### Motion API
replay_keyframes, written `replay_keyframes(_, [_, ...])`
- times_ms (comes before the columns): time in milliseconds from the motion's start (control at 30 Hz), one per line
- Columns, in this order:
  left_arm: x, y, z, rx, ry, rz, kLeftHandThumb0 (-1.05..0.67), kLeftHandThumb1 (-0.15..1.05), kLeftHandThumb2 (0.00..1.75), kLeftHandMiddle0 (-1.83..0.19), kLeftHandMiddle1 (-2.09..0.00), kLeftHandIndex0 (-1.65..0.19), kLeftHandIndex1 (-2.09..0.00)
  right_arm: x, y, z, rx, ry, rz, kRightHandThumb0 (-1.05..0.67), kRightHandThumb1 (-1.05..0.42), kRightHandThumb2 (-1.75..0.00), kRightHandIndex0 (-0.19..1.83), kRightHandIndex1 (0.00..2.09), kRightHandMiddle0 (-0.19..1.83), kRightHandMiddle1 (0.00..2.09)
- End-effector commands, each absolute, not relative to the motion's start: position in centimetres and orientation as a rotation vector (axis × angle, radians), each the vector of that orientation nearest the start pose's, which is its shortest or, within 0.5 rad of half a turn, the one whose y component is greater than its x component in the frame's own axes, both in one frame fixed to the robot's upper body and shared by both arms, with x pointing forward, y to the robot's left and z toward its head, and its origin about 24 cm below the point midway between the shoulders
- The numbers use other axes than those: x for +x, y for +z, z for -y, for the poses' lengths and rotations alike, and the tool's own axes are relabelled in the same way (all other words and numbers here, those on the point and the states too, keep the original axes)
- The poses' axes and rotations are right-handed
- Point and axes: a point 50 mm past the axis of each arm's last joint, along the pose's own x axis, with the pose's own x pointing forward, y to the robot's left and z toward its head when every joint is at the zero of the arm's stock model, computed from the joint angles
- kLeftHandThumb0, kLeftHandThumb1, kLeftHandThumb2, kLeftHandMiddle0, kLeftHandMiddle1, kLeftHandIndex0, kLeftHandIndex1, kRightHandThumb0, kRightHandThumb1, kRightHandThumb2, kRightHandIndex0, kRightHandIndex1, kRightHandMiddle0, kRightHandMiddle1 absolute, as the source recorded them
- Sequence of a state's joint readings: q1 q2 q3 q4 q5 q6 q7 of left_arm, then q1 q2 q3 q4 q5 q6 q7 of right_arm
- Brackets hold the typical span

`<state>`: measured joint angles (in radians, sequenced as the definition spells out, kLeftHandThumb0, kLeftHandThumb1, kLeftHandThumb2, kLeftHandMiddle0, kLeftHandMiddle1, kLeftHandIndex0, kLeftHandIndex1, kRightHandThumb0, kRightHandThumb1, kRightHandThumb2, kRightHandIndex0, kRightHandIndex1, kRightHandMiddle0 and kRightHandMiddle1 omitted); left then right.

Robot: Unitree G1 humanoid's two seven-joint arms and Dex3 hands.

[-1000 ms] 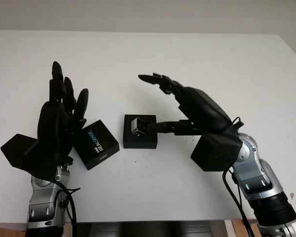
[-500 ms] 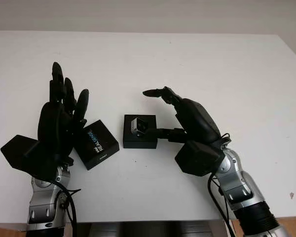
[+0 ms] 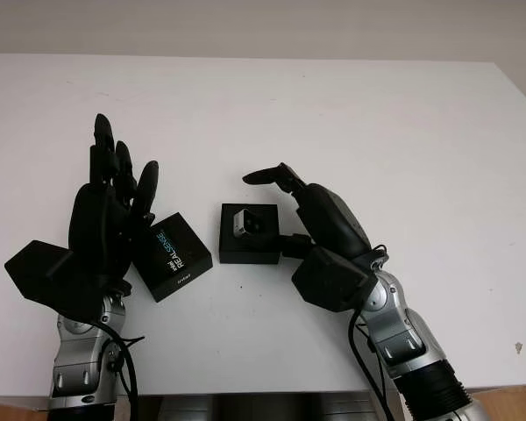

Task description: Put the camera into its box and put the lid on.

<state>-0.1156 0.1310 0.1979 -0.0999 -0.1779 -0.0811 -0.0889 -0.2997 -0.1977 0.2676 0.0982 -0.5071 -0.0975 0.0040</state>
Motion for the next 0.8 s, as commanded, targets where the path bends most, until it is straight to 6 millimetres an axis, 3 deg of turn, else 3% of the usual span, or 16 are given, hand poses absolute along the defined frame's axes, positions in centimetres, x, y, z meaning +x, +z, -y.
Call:
replay_keyframes(0, [26.8,11.3,-20.4,-0.034,0.054,0.344,-0.57,1.05,0.36,0.19,-0.05,0.17,-0.04,29.4,9.7,9.7,-0.741,0.310,0.357,-0.67,-0.90,-0.05,0.24,0.20,0.04,1.08])
replay_keyframes(767, [26.8,11.3,-20.3,-0.034,0.059,0.345,-0.59,1.05,0.35,0.18,-0.05,0.18,-0.04,29.7,7.9,10.0,-0.752,0.258,0.314,-0.50,-0.93,-0.06,0.29,0.31,0.22,1.36])
